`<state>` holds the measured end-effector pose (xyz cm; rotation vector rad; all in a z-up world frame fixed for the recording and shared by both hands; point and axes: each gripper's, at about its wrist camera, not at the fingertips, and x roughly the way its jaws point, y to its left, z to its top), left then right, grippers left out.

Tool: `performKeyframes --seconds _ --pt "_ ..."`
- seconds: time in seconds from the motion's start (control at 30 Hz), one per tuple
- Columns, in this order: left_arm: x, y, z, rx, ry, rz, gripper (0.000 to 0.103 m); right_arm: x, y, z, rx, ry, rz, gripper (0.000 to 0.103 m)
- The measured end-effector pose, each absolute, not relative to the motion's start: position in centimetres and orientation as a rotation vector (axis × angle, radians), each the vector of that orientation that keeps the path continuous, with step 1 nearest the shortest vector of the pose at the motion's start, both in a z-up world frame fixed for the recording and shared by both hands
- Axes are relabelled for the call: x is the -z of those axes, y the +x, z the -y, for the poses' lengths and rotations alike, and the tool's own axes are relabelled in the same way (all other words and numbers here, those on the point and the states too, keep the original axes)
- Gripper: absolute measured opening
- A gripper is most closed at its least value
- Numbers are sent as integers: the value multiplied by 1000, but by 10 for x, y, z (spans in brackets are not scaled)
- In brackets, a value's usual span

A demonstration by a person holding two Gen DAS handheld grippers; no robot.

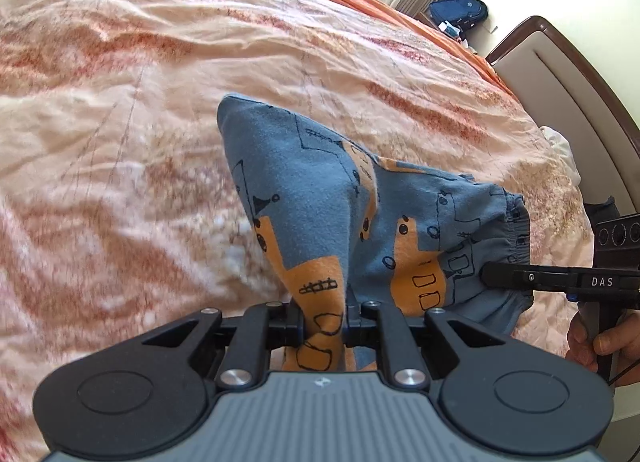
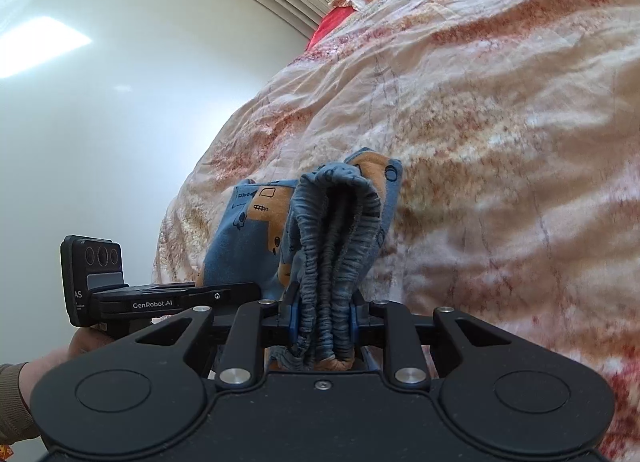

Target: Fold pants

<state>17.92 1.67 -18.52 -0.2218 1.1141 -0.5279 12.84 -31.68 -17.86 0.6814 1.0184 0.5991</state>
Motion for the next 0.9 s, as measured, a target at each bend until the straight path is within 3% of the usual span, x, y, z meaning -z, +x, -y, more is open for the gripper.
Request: performKeyframes --seconds 0.3,0.5,0.7,0.83,0.9 --pt "154 332 12 474 -189 -1028 16 151 277 320 -615 622 -935 24" --pt "202 407 29 397 -197 -1124 17 195 382 323 -526 683 -1055 25" --pt "238 409 19 346 -229 -1148 38 259 390 335 -420 731 -1151 27" --pt "232 398 11 324 -214 -1129 46 251 375 343 -401 723 -1105 44" --pt "230 390 9 312 -205 -1131 48 243 363 346 -377 704 -1090 48"
